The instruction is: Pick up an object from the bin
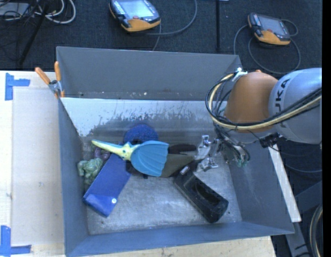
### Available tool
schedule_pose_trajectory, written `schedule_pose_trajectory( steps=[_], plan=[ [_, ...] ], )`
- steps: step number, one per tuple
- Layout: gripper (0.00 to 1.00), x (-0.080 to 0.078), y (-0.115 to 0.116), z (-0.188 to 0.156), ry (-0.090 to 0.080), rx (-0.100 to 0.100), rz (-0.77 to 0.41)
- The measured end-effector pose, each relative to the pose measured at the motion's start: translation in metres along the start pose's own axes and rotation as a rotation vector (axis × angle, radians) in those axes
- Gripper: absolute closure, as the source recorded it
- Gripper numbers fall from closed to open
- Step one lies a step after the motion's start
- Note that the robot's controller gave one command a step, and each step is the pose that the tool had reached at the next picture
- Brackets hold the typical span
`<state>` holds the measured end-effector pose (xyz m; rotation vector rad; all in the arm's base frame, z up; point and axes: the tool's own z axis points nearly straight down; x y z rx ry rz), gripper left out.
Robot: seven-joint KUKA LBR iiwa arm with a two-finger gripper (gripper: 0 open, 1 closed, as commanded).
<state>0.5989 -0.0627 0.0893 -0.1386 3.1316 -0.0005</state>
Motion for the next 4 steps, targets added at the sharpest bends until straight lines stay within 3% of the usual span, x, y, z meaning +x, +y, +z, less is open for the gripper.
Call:
schedule_pose_trajectory(
  steps=[2, 3, 4],
  plan=[
    [1.00, 0.001, 0.000, -0.006, 0.007, -0.001, 0.000],
    [1.00, 0.002, 0.001, -0.025, 0.014, -0.003, -0.001],
    [1.00, 0.001, 0.001, -0.050, 0.009, -0.002, -0.001]
  ],
)
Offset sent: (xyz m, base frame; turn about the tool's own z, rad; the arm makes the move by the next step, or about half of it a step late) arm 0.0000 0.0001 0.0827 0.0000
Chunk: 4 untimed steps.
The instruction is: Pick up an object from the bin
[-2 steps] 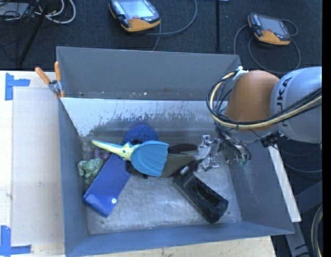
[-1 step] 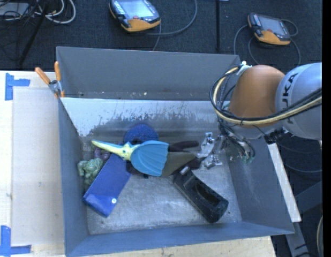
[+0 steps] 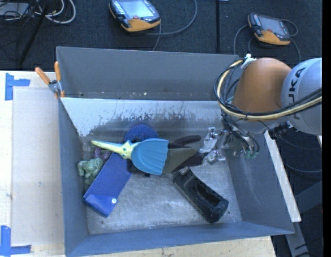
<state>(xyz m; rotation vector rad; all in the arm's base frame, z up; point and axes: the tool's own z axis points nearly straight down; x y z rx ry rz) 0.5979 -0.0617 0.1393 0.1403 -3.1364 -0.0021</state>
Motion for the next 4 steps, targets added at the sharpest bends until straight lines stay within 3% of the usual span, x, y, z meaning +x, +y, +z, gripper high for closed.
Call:
schedule_pose_trajectory(
  steps=[1, 4],
  plan=[
    [1.00, -0.001, 0.000, -0.016, -0.007, 0.002, 0.000],
    [1.00, -0.001, 0.000, -0.028, -0.004, 0.001, -0.001]
  ],
)
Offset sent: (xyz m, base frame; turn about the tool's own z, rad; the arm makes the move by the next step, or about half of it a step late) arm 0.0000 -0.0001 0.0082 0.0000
